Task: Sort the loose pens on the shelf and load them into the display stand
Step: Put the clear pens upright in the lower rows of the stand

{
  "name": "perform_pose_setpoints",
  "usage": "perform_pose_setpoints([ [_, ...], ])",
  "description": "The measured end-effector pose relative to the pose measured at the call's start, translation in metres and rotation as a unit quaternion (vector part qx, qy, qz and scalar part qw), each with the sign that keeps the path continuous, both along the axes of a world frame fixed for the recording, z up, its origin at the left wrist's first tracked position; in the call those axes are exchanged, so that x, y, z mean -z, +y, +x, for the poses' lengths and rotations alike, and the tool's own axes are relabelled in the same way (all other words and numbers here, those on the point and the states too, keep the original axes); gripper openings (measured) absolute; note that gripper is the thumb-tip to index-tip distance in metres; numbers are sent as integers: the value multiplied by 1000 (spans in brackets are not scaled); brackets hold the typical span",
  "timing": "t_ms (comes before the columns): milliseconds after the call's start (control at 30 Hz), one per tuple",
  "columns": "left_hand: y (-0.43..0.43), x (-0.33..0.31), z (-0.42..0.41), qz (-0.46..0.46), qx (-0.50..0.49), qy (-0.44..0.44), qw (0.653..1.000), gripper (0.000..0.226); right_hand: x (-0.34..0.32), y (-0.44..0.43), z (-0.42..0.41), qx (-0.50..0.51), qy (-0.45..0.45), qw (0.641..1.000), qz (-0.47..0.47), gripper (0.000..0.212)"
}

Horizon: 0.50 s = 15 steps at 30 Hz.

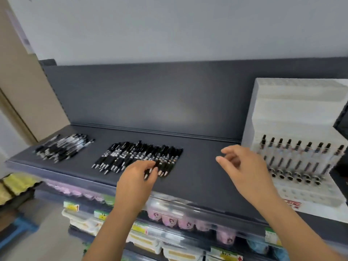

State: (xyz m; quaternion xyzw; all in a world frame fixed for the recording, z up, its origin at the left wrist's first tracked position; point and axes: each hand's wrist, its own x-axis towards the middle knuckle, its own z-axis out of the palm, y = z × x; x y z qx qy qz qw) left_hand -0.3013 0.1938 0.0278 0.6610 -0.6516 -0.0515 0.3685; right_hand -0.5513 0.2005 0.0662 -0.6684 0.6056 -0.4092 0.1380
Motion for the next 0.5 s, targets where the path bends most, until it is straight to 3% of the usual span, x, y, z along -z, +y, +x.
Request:
perform_pose_setpoints([
  [500, -27, -18, 329, -39, -91, -81, 992, 23, 17, -103, 331, -121, 101, 986, 55, 34],
])
